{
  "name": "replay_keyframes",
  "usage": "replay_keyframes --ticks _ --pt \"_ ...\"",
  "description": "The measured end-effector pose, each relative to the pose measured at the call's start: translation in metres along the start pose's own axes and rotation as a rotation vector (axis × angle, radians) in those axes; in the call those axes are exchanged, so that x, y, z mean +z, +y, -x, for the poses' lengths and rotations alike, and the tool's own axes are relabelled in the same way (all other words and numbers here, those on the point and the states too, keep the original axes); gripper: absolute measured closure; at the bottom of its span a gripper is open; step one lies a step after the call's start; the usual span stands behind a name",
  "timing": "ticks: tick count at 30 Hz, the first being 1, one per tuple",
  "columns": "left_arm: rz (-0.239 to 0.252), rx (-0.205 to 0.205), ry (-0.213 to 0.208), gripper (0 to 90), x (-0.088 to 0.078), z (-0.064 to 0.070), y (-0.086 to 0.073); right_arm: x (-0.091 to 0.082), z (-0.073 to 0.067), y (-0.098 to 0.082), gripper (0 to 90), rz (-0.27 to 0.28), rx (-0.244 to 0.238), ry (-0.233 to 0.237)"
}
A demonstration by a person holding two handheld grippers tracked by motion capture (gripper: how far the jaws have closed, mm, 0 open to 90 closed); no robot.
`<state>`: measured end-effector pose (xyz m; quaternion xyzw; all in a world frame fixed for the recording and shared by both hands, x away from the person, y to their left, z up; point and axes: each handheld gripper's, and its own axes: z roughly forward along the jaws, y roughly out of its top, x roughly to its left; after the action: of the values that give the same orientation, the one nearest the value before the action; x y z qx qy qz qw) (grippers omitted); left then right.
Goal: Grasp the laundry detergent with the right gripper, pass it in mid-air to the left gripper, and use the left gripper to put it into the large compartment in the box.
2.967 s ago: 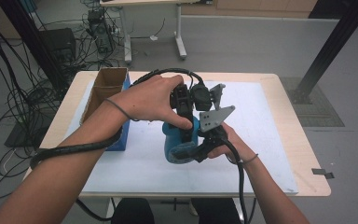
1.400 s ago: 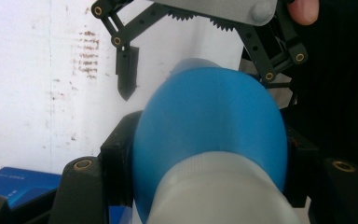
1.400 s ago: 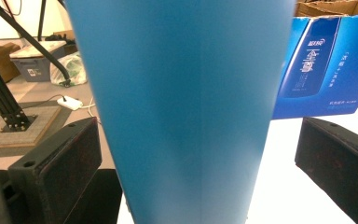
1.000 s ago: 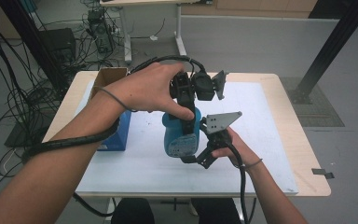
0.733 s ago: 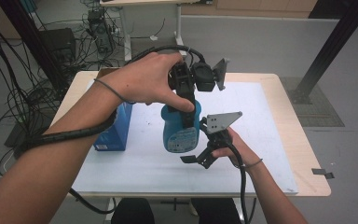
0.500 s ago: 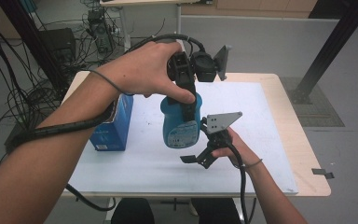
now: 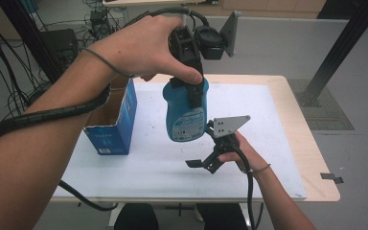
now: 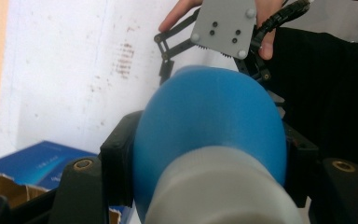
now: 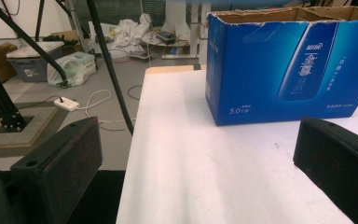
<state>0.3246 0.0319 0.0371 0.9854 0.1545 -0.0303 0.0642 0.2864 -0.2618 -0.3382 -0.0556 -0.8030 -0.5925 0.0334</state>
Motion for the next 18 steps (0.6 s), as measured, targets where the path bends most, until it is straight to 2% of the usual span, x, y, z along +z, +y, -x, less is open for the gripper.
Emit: replay_keyframes --ticks 3,8,9,12,13,15,17,18 --pt "0.015 -0.027 0.007 37.8 -0.005 -0.003 -0.003 0.000 0.000 0.000 1.2 0.003 -0.004 -0.001" --pt "0.010 -0.070 0.032 37.8 -0.008 -0.007 -0.004 0.000 -0.001 0.001 1.2 0.003 -0.006 -0.001" --pt "0.006 -0.106 0.027 37.8 -0.008 -0.010 -0.004 0.000 -0.001 0.001 1.3 0.006 -0.007 -0.004" --pt "-0.009 -0.179 0.029 37.8 -0.006 -0.020 -0.005 -0.001 -0.002 0.001 1.3 0.011 -0.008 -0.007" --pt "-0.016 -0.183 0.033 37.9 -0.006 -0.022 -0.005 -0.001 -0.002 0.001 1.3 0.010 -0.008 -0.006" --pt "-0.020 -0.218 0.038 37.9 -0.006 -0.024 -0.007 -0.002 -0.002 0.001 1.3 0.011 -0.010 -0.007" --pt "-0.021 -0.228 0.048 37.9 -0.006 -0.028 -0.009 -0.002 -0.003 0.001 1.3 0.011 -0.008 -0.008" --pt "-0.025 -0.249 0.047 37.8 -0.007 -0.031 -0.011 -0.002 -0.003 0.001 1.3 0.013 -0.009 -0.010"
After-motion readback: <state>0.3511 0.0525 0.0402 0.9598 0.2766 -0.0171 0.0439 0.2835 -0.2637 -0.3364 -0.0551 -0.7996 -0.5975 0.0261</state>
